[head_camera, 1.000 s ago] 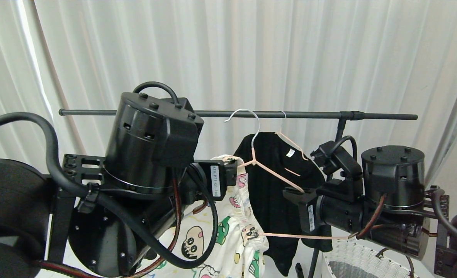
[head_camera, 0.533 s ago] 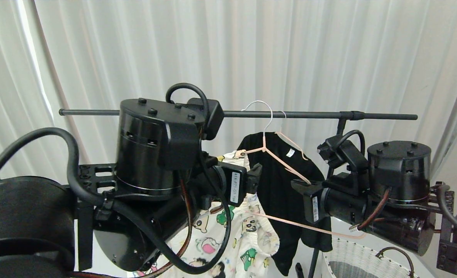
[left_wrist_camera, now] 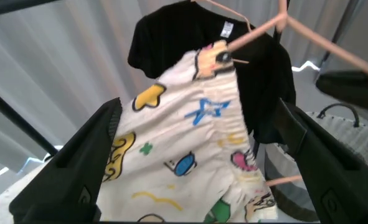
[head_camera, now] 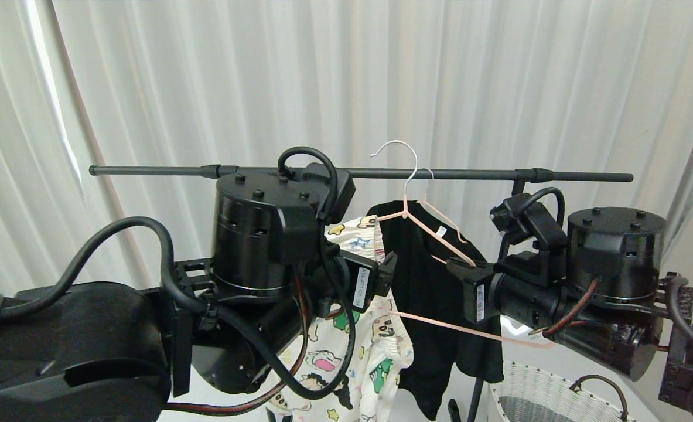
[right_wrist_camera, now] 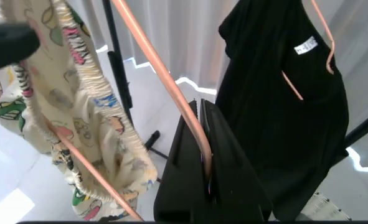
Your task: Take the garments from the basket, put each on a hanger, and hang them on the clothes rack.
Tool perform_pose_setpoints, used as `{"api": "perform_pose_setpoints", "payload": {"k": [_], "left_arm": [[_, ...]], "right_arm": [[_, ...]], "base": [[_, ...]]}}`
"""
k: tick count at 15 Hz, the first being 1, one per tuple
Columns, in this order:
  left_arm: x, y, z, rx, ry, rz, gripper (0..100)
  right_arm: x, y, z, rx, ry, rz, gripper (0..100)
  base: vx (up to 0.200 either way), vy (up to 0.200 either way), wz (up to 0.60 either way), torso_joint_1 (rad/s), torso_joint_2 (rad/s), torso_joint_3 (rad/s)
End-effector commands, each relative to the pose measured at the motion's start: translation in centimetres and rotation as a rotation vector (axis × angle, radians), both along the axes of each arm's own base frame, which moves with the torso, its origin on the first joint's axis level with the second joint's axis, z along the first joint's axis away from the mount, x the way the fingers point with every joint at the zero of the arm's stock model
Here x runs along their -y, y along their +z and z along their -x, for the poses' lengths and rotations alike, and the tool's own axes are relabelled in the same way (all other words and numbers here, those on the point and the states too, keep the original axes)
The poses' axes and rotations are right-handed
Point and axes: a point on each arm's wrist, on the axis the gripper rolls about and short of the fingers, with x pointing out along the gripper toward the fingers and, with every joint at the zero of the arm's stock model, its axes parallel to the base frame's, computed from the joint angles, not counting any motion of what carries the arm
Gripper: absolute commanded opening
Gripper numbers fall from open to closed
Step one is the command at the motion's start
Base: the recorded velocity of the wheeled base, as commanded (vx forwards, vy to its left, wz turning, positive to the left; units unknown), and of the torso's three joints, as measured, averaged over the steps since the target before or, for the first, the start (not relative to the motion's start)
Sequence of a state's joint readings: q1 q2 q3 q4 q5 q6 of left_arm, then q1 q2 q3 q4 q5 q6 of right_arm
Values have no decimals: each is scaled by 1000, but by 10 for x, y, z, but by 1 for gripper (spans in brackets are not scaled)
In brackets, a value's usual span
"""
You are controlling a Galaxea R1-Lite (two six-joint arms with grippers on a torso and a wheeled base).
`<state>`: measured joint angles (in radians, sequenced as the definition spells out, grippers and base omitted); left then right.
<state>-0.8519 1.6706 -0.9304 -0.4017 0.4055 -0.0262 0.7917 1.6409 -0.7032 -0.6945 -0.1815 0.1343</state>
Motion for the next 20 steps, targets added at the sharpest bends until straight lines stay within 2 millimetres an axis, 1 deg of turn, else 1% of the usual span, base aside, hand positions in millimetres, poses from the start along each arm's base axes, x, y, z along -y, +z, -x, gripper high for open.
{"api": "perform_pose_setpoints", "payload": {"k": [1,2,3,4,5,6,8,13,15,16,17,18,20], "left_arm": [[-21,18,27,23,-113,51,100],[-35,26,41,56,-194,50,100],[-49,29,52,87,-250,34,100],[-60,31,59,108,-271,27,100],[-68,34,65,121,-277,38,100],[-71,35,67,126,-280,43,100],[-76,35,61,124,-253,45,100],[-76,27,56,84,-306,48,100],[-94,13,49,37,-299,37,100],[-103,14,50,37,-341,54,100],[-107,13,50,33,-379,43,100],[-110,11,47,22,-382,21,100],[-110,4,40,-5,-367,1,100]], "right_arm": [[3,0,-4,16,-14,8,0],[6,-1,-4,31,-16,20,0],[6,-1,-4,43,-13,22,0],[6,-1,-4,50,-14,16,0],[6,0,-4,67,-10,11,0],[6,0,-4,83,-7,18,0],[9,-3,0,131,6,54,0],[10,-7,1,173,10,57,0],[16,-11,2,215,1,77,0],[20,-14,4,234,2,86,0],[24,-17,7,253,5,90,0],[27,-19,10,274,12,94,0],[30,-22,14,305,25,109,0]], "base": [[0,0,0,0,0,0],[0,0,0,0,0,0],[0,0,0,0,0,0],[0,0,0,0,0,0],[0,0,0,0,0,0],[0,0,0,0,0,0],[0,0,0,0,0,0],[0,0,0,0,0,0],[0,0,0,0,0,0],[0,0,0,0,0,0],[0,0,0,0,0,0],[0,0,0,0,0,0],[0,0,0,0,0,0]]}}
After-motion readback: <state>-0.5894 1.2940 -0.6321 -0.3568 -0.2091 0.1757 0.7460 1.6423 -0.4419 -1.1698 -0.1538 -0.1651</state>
